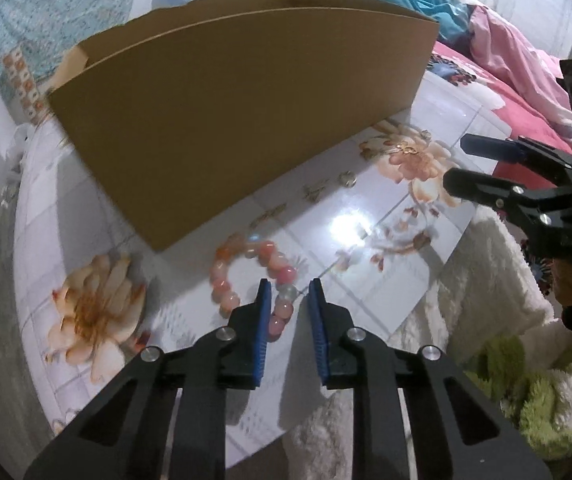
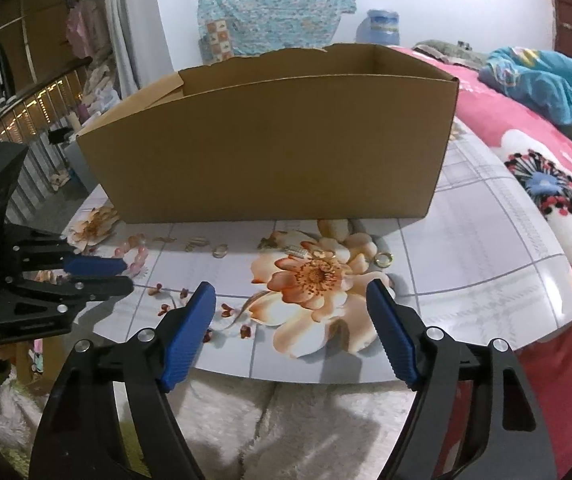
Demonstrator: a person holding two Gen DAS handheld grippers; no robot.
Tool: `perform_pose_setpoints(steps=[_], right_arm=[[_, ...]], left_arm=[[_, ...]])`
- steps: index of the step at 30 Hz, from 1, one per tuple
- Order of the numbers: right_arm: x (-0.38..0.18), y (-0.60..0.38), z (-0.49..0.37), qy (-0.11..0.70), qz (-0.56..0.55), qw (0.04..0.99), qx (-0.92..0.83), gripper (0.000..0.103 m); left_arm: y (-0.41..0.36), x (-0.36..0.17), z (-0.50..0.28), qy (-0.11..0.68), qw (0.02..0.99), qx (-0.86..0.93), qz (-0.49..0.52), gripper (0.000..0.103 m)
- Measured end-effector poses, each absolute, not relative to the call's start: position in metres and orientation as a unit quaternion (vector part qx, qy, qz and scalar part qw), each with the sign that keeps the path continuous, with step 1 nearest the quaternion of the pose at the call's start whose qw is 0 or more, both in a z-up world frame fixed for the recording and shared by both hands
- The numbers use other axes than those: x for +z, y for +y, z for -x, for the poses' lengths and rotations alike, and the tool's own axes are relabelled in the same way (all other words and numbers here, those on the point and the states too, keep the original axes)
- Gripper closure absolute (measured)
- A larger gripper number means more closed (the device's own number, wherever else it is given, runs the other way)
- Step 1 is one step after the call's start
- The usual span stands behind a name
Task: Organize jewelry
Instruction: 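Close the left tool on the bracelet and lift it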
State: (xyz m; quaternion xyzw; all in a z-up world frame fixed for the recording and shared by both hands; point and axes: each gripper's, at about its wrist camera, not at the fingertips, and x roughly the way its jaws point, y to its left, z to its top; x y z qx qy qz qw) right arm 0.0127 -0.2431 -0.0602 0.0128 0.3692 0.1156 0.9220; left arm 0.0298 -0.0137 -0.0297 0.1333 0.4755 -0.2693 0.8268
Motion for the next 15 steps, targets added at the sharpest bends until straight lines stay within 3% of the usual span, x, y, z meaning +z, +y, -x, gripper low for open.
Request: perform_pose_setpoints(steps=[8,15], right_arm=[[-0.060,-0.240,-0.013,0.369,-0.013,0.921,0.121,0.030],[-0.058,-0.239,-0.013,0.363,-0.021,0.922,0.133,0.032]], left_arm=[[0.000,-0.027,-0.027,0.485,0.828,-0.245,-0.141,0.084],[0.002,-0.004,-0.035,0.441,0.851,-0.268,-0.097,0.079]])
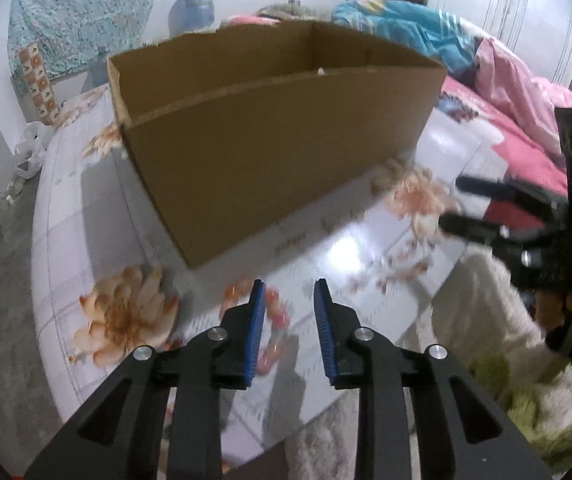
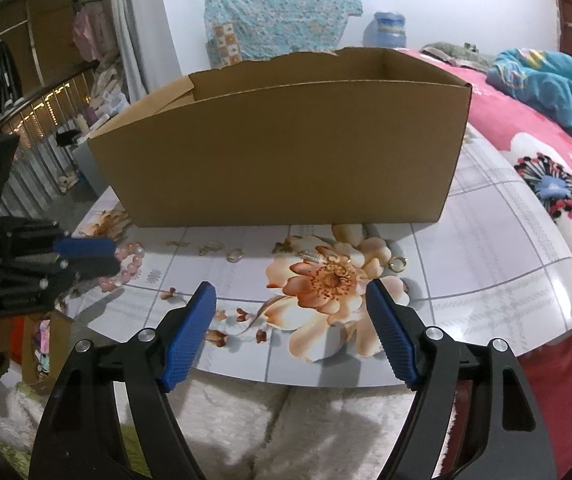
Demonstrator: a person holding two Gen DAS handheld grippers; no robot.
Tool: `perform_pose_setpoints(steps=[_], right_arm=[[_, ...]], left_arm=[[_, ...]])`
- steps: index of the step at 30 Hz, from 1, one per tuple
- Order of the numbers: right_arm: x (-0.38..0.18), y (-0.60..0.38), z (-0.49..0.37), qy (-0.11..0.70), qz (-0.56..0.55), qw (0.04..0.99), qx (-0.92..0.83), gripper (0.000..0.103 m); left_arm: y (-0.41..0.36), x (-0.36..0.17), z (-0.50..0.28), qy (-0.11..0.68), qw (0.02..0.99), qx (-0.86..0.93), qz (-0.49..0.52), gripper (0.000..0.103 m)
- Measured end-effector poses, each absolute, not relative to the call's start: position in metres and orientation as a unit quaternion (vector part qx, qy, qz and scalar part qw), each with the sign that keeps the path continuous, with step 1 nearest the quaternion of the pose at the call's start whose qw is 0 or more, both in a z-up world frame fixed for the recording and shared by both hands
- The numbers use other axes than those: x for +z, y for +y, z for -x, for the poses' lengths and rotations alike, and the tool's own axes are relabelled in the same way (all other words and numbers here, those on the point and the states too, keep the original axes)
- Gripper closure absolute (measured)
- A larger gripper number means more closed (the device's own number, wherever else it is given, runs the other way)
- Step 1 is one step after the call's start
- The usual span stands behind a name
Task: Organize jewelry
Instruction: 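Close the left tool on the bracelet and lift it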
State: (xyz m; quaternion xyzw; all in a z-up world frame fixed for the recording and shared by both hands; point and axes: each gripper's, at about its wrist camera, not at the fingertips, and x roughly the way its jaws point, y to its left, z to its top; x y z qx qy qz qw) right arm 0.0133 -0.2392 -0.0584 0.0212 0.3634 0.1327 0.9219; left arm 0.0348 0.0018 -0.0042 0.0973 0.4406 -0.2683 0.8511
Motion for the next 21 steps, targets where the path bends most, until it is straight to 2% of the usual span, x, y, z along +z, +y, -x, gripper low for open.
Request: perform_pose_setpoints(steps=[18,21], right_arm=[[-0.061,-0.238,-0.030,0.367,-0.041,0.917,0.150,0.038],[-0.062,-0.237,-0.031,0.369,-0.043,0.916,0.150,0.038]], left_arm=[[-0.041,-0.029,-0.074,0.450,0.836,-0.272,-0.156,0.079],[-0.042,-0.029,-0.074,0.445,0.835,-0.279,-0.163,0.083]])
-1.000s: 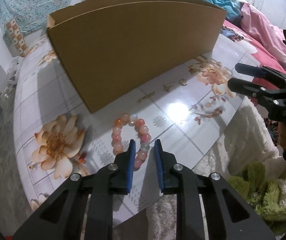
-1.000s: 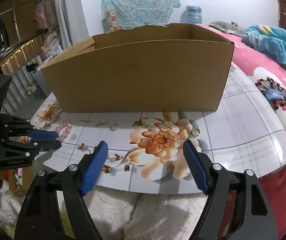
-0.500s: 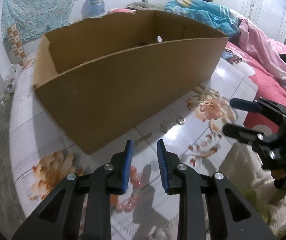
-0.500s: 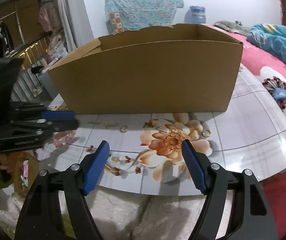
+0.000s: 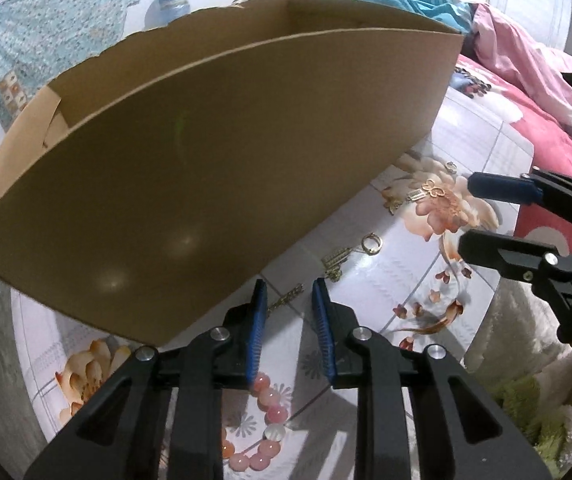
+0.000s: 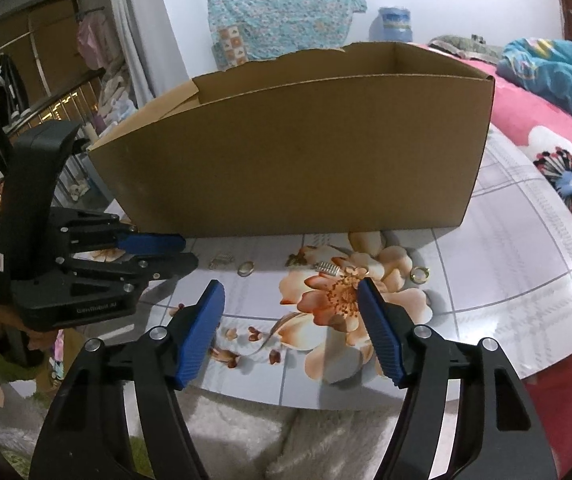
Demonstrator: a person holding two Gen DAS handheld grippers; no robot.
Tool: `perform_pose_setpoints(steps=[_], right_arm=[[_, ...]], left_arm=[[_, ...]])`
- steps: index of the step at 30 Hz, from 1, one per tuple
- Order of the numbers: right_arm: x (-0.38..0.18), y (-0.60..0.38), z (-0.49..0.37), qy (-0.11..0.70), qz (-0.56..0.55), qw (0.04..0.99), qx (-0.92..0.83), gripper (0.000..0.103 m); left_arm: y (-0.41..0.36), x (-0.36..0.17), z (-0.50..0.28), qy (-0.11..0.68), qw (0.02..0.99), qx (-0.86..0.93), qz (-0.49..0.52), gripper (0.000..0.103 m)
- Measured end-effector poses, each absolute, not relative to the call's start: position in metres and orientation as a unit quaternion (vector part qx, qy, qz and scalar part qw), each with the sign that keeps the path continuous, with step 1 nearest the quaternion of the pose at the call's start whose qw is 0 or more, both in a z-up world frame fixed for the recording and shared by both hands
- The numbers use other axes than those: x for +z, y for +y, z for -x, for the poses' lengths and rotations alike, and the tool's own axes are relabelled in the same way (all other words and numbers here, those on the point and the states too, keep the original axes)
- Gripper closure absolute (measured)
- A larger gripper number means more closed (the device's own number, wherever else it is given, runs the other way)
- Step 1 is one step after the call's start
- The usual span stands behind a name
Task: Organize jewelry
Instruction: 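Close the left tool on the bracelet and lift it, then carry the bracelet into the box with the left tool and open it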
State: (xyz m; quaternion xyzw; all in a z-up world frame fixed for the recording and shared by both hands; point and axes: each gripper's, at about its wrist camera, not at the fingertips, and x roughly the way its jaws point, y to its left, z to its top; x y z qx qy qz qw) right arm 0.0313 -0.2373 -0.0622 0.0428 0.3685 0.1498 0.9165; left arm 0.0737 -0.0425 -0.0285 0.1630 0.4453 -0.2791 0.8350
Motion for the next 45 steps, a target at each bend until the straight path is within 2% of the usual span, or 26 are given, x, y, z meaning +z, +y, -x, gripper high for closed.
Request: perform_pose_setpoints(steps=[6,13,23,25,30,32,42,43,45], right_arm=[[-0.063,-0.236,-0.031,0.370,-0.045,0.916,0.147,0.039],[-0.060,-0.237,-0.030,0.367,-0.042,0.918,0.146,0.041],[-0.053,-0.225,-0.026,0.352,-0.027,0.921,0.162,0.043],[-0.052,-0.221,-0.029,0.352,-0.023,0.919,0.174,0.047],[-0.056,-0.198,-0.041,0.363,0.003,0.909,0.205,0.068],[-0.058,-0.188,-0.047,0.366,0.017,0.905,0.215,0.072],[-0.066,-0.155,-0.071,0.377,0.107,0.890,0.234,0.076],[-0.068,-0.151,-0.074,0.382,0.120,0.885,0.236,0.077],[-0.074,-0.145,-0.080,0.396,0.140,0.877,0.233,0.087]], left_arm=[[-0.051,-0.029,-0.070,0.438,0.833,-0.289,-0.177,0.101],[-0.043,-0.026,-0.069,0.439,0.835,-0.298,-0.146,0.102],[-0.012,0.006,-0.059,0.410,0.858,-0.301,-0.080,0.102],[-0.009,0.008,-0.056,0.406,0.861,-0.298,-0.074,0.102],[-0.001,0.008,-0.053,0.405,0.864,-0.294,-0.062,0.102],[-0.001,0.007,-0.052,0.404,0.864,-0.296,-0.060,0.102],[0.004,0.003,-0.056,0.405,0.861,-0.305,-0.043,0.102],[0.005,0.002,-0.056,0.405,0.861,-0.306,-0.041,0.102],[0.006,0.001,-0.057,0.406,0.860,-0.306,-0.038,0.102]])
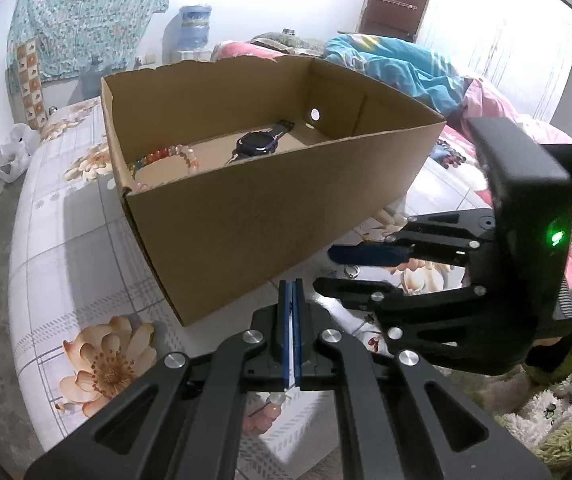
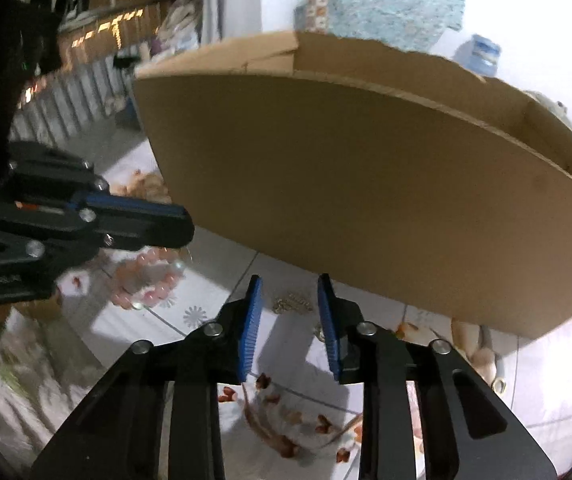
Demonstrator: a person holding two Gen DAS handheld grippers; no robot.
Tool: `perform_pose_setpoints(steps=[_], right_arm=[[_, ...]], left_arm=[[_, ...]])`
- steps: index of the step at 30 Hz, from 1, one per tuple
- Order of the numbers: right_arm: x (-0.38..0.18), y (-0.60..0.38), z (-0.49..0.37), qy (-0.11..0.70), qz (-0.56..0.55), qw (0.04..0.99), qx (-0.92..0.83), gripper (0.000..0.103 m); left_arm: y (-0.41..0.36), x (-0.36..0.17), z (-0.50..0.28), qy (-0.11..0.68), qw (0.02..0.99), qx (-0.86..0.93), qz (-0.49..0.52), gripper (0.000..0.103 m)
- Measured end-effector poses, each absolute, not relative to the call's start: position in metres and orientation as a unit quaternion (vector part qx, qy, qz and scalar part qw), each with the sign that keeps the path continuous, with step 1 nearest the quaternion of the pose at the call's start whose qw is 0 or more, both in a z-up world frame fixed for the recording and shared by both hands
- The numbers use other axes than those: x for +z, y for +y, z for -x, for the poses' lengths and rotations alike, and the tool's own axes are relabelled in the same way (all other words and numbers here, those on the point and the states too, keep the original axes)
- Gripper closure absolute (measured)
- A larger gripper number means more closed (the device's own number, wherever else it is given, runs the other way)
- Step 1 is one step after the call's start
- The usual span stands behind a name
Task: Organize jewelry
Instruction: 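Carry the bracelet into the box with the left tool and open it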
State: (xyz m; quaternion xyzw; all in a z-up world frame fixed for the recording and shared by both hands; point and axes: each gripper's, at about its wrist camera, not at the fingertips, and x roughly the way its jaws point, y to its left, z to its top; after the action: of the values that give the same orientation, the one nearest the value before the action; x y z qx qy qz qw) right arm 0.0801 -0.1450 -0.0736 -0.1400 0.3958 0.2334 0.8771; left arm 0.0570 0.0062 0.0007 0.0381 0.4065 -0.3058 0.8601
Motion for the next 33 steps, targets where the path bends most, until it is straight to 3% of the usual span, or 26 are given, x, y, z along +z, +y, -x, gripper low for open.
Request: perform_pose_setpoints(steps=[4,18,29,33], right_arm=[[-0.074,-0.142,-0.083,0.396,0.137,0.875,0.244,0.098],[-0.057,-0.159,-0.063,0.391,0.082,0.883,0.247,0.102],[0.029,-0.208,-0.061,0.289,-0.001,0.921,0.260,0.102],[0.038,-0.225,-0.096,0.298,-0.020,0.919,0.257,0.102]], left_arm=[[0.009,-0.001,-0.059,0.408,0.860,-0.306,-0.031,0.102],[0.018,0.002,-0.058,0.401,0.861,-0.312,-0.024,0.102],[0.017,0.088,-0.056,0.300,0.878,-0.372,-0.002,0.102],[0.000,0.105,-0.088,0.299,0.877,-0.377,-0.001,0.102]])
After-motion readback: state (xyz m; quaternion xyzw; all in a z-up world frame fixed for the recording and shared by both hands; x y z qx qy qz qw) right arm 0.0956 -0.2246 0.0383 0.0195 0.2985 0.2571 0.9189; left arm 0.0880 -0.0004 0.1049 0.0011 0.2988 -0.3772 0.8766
